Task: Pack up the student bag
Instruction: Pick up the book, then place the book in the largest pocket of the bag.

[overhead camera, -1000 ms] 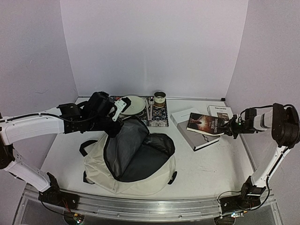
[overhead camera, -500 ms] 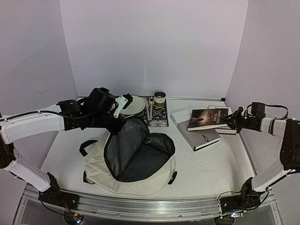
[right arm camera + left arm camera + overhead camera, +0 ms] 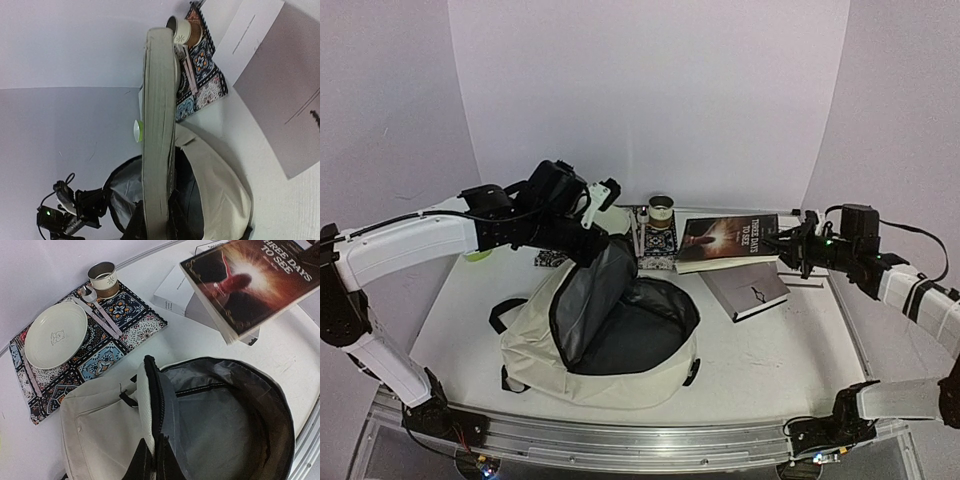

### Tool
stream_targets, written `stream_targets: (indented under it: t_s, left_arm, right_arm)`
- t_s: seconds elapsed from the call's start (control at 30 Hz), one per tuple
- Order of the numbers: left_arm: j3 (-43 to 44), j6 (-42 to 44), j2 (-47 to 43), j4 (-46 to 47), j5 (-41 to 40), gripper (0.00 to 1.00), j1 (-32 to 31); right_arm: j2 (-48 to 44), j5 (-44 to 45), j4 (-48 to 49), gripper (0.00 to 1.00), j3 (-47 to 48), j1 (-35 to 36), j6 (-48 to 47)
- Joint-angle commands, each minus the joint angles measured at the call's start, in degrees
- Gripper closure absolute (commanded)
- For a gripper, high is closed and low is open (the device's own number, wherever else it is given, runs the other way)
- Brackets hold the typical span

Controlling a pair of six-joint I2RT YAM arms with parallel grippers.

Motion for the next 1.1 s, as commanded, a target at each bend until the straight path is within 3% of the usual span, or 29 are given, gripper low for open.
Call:
stream_targets:
  t_s: [0.0, 0.4, 0.77, 1.07]
  left_arm:
    - [7.4, -3.7, 1.1, 1.7, 0.4, 1.0, 0.3]
    - [14.6, -7.7, 5.6, 1.4, 3.3, 1.0, 0.3]
    - [17.6, -10.3, 6.4, 1.5, 8.3, 1.0, 0.2]
    - [16.4, -11.0, 6.2, 1.5, 10.1, 1.0, 0.2]
  right_arm:
    - [-5.3, 3.8, 1.5, 1.0, -0.9, 5.7, 4.4]
    - [-9.4, 14.0, 0.1, 1.0, -3.3, 21.0, 5.8]
    - [5.0, 23.9, 11.3, 1.0, -3.3, 35.6, 3.0]
    - [12.7, 27.6, 17.3, 1.0, 3.2, 39.6, 4.2]
